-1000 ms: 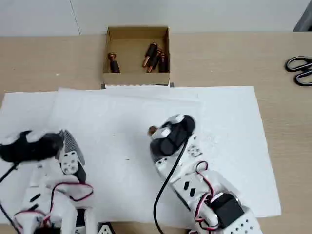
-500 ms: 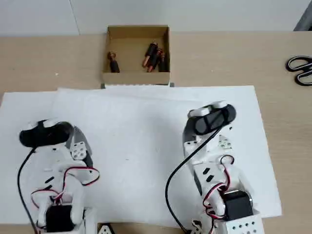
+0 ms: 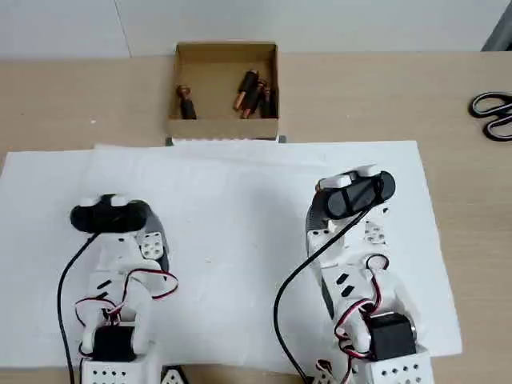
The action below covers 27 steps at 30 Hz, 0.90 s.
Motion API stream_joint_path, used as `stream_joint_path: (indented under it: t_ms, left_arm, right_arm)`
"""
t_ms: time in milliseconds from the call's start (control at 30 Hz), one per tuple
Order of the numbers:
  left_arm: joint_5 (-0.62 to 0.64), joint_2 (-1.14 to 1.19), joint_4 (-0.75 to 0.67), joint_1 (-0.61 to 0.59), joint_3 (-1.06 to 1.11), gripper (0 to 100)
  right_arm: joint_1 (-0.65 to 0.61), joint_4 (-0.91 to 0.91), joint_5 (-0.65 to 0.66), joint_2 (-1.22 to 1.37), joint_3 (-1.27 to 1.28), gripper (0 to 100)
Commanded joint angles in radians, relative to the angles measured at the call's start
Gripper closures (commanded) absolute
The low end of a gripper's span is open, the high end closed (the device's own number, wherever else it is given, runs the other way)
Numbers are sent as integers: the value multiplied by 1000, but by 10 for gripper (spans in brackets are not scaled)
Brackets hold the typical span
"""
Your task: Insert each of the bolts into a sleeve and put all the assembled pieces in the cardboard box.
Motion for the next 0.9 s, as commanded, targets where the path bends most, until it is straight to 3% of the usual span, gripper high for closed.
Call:
stream_joint_path:
  t_ms: [0,200,400,867]
  left_arm:
    - [-8,-9,107,77,-4,994]
    - [-32,-9,101,87,-4,994]
    - [-31,-9,101,89,-4,994]
    - [-26,-9,103,87,-4,994]
  right_arm:
    - [13,-88,-6,-8,-5,995]
    - [12,-228,-6,67,-8,995]
    - [12,-397,-6,341,-138,995]
    - [7,-567,-9,1205,-845,995]
